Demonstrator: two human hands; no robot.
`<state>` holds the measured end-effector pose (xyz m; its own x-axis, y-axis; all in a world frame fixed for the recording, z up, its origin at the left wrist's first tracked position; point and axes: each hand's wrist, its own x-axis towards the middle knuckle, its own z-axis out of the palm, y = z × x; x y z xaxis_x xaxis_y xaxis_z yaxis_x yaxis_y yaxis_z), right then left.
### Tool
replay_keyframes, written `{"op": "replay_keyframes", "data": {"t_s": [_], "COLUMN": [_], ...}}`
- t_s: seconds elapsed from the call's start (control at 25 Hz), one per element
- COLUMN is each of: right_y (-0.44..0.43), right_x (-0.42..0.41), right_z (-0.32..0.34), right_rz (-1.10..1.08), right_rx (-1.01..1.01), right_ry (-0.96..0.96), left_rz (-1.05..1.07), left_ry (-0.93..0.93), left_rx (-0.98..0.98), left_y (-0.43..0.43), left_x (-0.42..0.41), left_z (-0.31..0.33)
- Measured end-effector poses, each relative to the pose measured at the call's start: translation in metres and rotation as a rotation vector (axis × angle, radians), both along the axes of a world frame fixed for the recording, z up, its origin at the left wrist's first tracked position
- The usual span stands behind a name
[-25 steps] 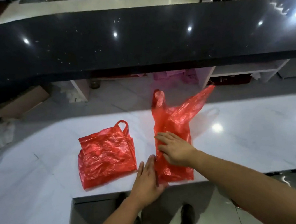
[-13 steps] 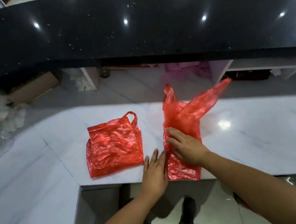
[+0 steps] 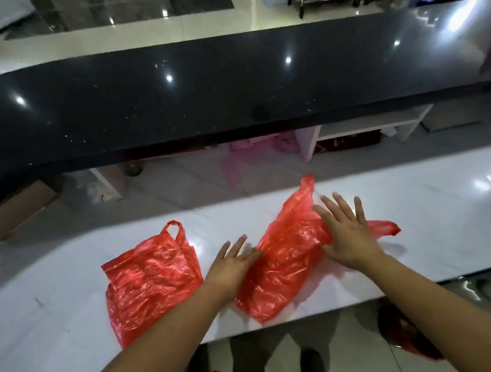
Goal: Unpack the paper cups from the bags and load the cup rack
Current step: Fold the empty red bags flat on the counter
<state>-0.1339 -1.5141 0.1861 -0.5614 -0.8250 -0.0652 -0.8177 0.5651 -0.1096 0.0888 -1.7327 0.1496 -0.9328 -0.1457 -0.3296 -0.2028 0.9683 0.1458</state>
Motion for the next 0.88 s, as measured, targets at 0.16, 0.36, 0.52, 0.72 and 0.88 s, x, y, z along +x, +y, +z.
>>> {"op": "replay_keyframes", "data": {"t_s": [0.16, 0.36, 0.52, 0.72, 0.88], "right_y": [0.005, -0.007, 0.0, 0.013, -0.024], "right_x": [-0.018, -0.006, -0.014, -0.051, -0.073], "right_z": [0.019, 0.014, 0.033, 0.065, 0.064], "right_rz": [-0.024, -0.048, -0.09, -0.109, 0.027], "right_rx": [0.267, 0.199, 0.146, 0.406, 0.299], "right_ry": [-0.337, -0.433, -0.838, -0.863, -0.167], "left_rz": [0.147, 0.237, 0.363, 0.337, 0.311], "left_ry": [0.076, 0.14, -0.045, -0.034, 0.011], "left_rx": [-0.13, 0.083, 0.087, 0.007, -0.018], "left_y": [0.009, 0.08, 0.069, 0.046, 0.049], "left_x": [-0.029, -0.039, -0.026, -0.007, -0.003], "left_z": [0.019, 0.023, -0.02, -0.035, -0.043]}}
